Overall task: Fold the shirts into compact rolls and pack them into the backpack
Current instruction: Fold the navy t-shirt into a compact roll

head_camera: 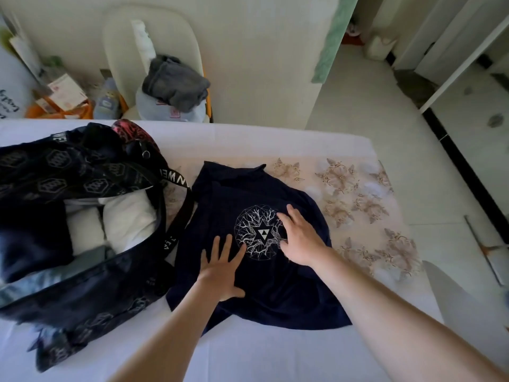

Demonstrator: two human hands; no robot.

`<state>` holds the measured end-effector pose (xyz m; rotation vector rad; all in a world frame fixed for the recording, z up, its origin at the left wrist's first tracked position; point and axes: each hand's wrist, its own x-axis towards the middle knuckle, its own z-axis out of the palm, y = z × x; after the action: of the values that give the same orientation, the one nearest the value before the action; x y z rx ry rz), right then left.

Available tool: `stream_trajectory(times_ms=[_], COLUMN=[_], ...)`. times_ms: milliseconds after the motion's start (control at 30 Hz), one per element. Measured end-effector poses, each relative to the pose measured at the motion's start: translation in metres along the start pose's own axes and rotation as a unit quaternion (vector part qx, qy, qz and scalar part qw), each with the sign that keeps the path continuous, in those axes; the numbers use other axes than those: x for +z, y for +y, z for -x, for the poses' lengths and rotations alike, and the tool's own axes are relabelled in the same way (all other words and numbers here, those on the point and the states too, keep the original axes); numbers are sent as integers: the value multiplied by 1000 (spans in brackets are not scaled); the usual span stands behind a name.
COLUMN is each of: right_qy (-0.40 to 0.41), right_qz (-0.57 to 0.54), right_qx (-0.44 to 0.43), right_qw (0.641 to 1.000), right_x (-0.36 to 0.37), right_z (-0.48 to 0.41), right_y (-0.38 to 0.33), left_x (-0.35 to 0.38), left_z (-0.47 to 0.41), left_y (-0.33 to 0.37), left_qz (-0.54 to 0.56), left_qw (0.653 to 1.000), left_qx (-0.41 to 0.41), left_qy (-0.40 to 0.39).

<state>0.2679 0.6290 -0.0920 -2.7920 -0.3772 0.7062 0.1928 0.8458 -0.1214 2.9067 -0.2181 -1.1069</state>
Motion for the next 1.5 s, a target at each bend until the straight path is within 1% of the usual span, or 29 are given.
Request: stream_trajectory(times_ms=[67,100,167,233,267,333,367,400,433,533,567,600,633,700,767,833,900,967,1033,1100,1133,1167,1200,1233,1267,1333,1367,1433,1500], right_qy=[-65,-78,-76,-100,-135,-221,-241,-231,-199,-20,28,39,27,-28,-79,-87,-56,-40,-33,-24,-19,-1,30,75,114,160,149,99,71], right_qz=[10,21,96,138,142,151,157,160,148,89,77,66,51,43,59,88,99,92,93,103,127,163,197,215,216,174,149,97,56], right_qx=[57,75,80,73,76,81,68,46,23,-44,-63,-74,-85,-104,-107,-77,-25,52,147,245,279,288,269,221,151,8,-37,-62,-51], right_qw=[996,994,989,983,978,960,955,959,968,995,995,994,995,993,989,989,993,994,984,964,952,944,942,948,958,972,977,988,995], right_x=[-2,0,3,2,0,-9,-14,-17,-19,-12,-7,-2,1,5,8,8,6,1,-7,-19,-26,-30,-31,-30,-27,-16,-11,-2,3], right_z=[2,4,8,9,10,14,13,11,6,-12,-21,-29,-36,-46,-54,-57,-54,-50,-48,-51,-52,-53,-55,-57,-58,-62,-65,-66,-66], right_y=[7,9,1,-15,-24,-42,-47,-51,-55,-52,-47,-40,-36,-30,-17,4,29,52,71,81,81,80,78,74,70,60,56,52,54], left_x=[1,0,-9,-27,-35,-46,-48,-48,-47,-31,-26,-21,-15,-1,5,0,-11,-25,-36,-42,-42,-40,-38,-34,-30,-25,-24,-28,-45], left_z=[3,6,9,14,14,13,11,7,2,-10,-13,-16,-19,-23,-27,-34,-44,-55,-62,-64,-63,-62,-61,-61,-61,-64,-68,-78,-92], left_y=[-8,-13,-21,-20,-17,-9,-6,-5,-5,-3,-1,1,4,6,5,2,4,15,32,48,54,57,58,56,54,48,43,24,-5], left_qz=[-10,-5,23,39,26,7,11,15,20,76,101,114,106,79,81,71,71,93,109,81,72,74,84,95,104,112,108,87,75], left_qw=[1000,999,999,998,997,994,992,989,986,970,967,969,975,985,990,993,991,983,971,965,961,956,954,954,957,966,971,984,992], left_qx=[9,12,-2,-40,-65,-109,-127,-144,-152,-127,-120,-123,-128,-118,-71,-4,44,69,80,51,10,-41,-89,-126,-143,-114,-79,-27,-43], left_qy=[-29,-31,-31,4,21,20,25,40,72,193,200,181,146,97,94,95,101,143,195,245,268,281,275,254,230,205,196,154,94])
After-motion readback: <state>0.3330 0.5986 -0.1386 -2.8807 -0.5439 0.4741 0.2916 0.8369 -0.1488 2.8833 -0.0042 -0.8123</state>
